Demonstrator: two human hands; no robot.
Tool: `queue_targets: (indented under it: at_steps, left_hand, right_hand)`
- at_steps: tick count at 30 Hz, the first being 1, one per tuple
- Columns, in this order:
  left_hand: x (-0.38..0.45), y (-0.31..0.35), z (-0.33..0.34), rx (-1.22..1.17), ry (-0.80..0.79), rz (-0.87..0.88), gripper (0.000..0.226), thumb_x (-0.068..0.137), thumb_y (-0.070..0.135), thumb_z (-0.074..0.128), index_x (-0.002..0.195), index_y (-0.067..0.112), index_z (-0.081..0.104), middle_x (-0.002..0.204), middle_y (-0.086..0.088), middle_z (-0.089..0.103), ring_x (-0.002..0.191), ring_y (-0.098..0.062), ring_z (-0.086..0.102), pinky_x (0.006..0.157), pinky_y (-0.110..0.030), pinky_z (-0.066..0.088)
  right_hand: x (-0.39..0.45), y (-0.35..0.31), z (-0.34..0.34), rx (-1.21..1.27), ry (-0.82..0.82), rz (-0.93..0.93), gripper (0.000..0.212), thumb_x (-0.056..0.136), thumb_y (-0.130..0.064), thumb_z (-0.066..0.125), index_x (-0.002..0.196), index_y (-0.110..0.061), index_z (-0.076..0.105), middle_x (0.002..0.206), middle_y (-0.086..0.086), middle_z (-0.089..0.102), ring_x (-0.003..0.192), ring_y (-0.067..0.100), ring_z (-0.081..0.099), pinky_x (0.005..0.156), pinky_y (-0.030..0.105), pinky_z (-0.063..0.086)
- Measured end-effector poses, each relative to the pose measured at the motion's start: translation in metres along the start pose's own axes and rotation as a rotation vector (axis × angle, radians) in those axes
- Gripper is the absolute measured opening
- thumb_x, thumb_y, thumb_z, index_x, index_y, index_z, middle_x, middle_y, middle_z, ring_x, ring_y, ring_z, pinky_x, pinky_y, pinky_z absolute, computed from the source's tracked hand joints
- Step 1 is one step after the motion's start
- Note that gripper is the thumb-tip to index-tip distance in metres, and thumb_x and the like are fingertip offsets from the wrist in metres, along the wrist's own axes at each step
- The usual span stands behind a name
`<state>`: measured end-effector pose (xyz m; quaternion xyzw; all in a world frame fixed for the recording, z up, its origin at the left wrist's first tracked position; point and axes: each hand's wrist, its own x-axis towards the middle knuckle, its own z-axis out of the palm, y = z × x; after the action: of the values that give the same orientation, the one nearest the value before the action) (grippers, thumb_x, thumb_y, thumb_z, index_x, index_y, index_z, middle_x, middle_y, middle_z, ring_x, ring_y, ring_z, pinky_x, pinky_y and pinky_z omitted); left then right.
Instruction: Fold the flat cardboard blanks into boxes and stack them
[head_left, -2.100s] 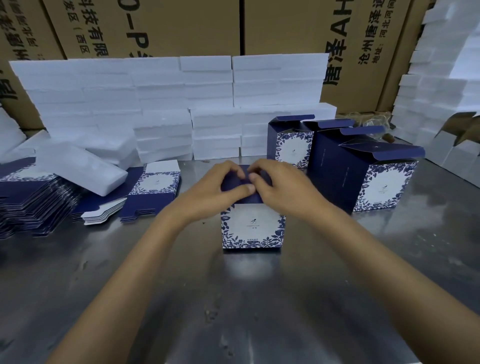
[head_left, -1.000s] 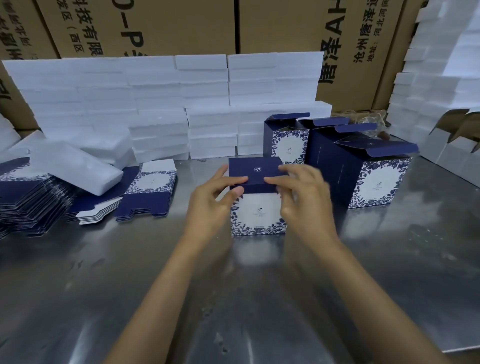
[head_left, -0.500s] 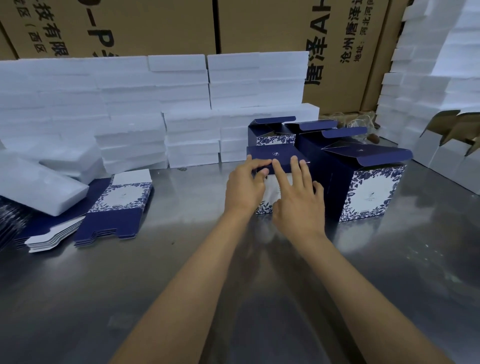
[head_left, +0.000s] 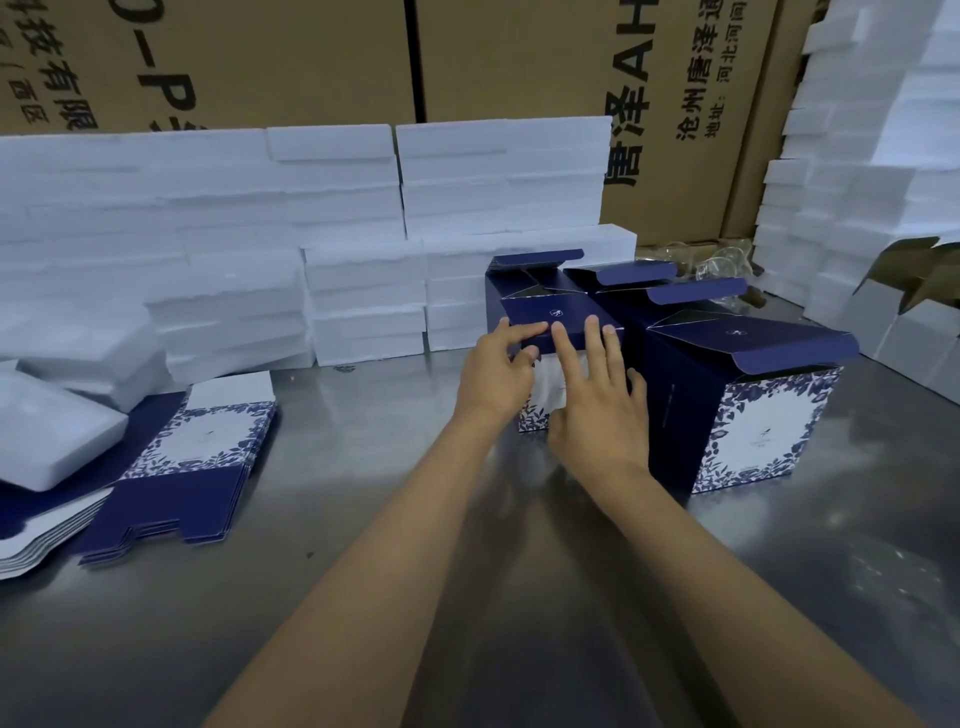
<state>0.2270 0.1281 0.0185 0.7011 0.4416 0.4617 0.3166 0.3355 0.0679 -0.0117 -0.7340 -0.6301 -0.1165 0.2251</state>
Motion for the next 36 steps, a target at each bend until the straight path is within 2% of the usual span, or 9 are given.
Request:
queue_targets:
  at_steps: [5, 7, 9, 13, 17, 21, 24, 29, 36]
  left_hand:
    - [-0.036, -0.001, -0.031, -0.015, -0.087, -0.015, 0.069, 0.099, 0.005, 0.05, 0.154, 0.038, 0.027, 0.16, 0.007, 0.031, 0.139, -0.017, 0.043, 0.113, -0.033, 0.039]
    - [-0.06, -0.012, -0.048, 0.0, -0.011, -0.087, 0.061, 0.099, 0.009, 0.05, 0.15, 0.037, 0.035, 0.154, 0.002, 0.041, 0.133, -0.019, 0.049, 0.107, -0.028, 0.04]
    - [-0.083, -0.027, -0.072, 0.095, 0.079, -0.129, 0.049, 0.097, 0.009, 0.051, 0.142, 0.029, 0.047, 0.142, -0.004, 0.053, 0.124, -0.023, 0.055, 0.1, -0.026, 0.042]
    - [-0.12, -0.053, -0.134, 0.267, 0.267, -0.227, 0.039, 0.091, 0.002, 0.053, 0.126, 0.017, 0.06, 0.128, -0.005, 0.063, 0.119, -0.024, 0.057, 0.1, -0.033, 0.044]
    - [-0.14, -0.064, -0.192, 0.375, 0.49, -0.321, 0.035, 0.087, 0.003, 0.054, 0.116, 0.017, 0.067, 0.117, -0.008, 0.066, 0.109, -0.03, 0.059, 0.101, -0.043, 0.044]
    - [-0.153, -0.081, -0.237, 0.637, 0.697, -0.461, 0.037, 0.087, 0.009, 0.055, 0.122, 0.016, 0.063, 0.132, -0.015, 0.054, 0.127, -0.037, 0.042, 0.108, -0.049, 0.029]
    - [-0.162, -0.095, -0.256, 0.694, 0.644, -0.586, 0.043, 0.092, 0.021, 0.054, 0.134, 0.012, 0.054, 0.141, -0.019, 0.046, 0.137, -0.035, 0.031, 0.115, -0.049, 0.017]
    - [-0.159, -0.1, -0.253, 0.856, 0.422, -0.666, 0.047, 0.097, 0.036, 0.046, 0.14, 0.017, 0.049, 0.148, -0.013, 0.042, 0.141, -0.031, 0.031, 0.12, -0.048, 0.01]
    - [-0.157, -0.095, -0.254, 0.809, 0.411, -0.693, 0.044, 0.103, 0.035, 0.034, 0.14, 0.015, 0.049, 0.148, -0.012, 0.044, 0.14, -0.032, 0.032, 0.118, -0.047, 0.015]
  right_hand:
    - [-0.014, -0.016, -0.012, 0.106, 0.048, -0.022, 0.092, 0.093, -0.016, 0.054, 0.163, -0.029, -0.004, 0.17, 0.001, -0.017, 0.157, 0.022, -0.013, 0.126, 0.047, 0.008]
    - [-0.028, -0.032, -0.015, 0.129, 0.132, -0.117, 0.089, 0.09, -0.011, 0.053, 0.164, -0.026, 0.005, 0.172, 0.001, -0.006, 0.158, 0.022, -0.003, 0.125, 0.048, 0.013]
    - [-0.044, -0.056, -0.014, 0.23, 0.138, -0.228, 0.076, 0.088, -0.008, 0.056, 0.159, -0.017, 0.03, 0.169, 0.007, 0.018, 0.156, 0.025, 0.019, 0.12, 0.048, 0.022]
    - [-0.067, -0.115, 0.0, 0.493, -0.145, -0.24, 0.043, 0.094, -0.017, 0.056, 0.137, -0.017, 0.058, 0.146, 0.003, 0.054, 0.137, 0.024, 0.046, 0.11, 0.037, 0.03]
    - [-0.074, -0.175, 0.017, 0.619, -0.432, -0.125, 0.028, 0.098, -0.026, 0.052, 0.122, -0.02, 0.066, 0.128, 0.002, 0.065, 0.126, 0.025, 0.051, 0.106, 0.037, 0.038]
    - [-0.071, -0.227, 0.024, 0.603, -0.511, -0.077, 0.028, 0.1, -0.025, 0.044, 0.105, -0.014, 0.07, 0.123, 0.008, 0.065, 0.125, 0.031, 0.047, 0.102, 0.04, 0.037]
    - [-0.068, -0.26, 0.027, 0.561, -0.561, -0.063, 0.027, 0.101, -0.025, 0.039, 0.092, -0.013, 0.062, 0.124, 0.014, 0.06, 0.128, 0.033, 0.04, 0.105, 0.044, 0.033]
    - [-0.072, -0.297, 0.03, 0.459, -0.577, -0.099, 0.046, 0.103, -0.033, 0.035, 0.123, -0.005, 0.066, 0.137, 0.014, 0.055, 0.137, 0.028, 0.035, 0.113, 0.048, 0.024]
    - [-0.075, -0.31, 0.019, 0.476, -0.313, -0.115, 0.038, 0.103, -0.036, 0.043, 0.108, -0.008, 0.068, 0.12, 0.013, 0.065, 0.123, 0.031, 0.047, 0.1, 0.044, 0.032]
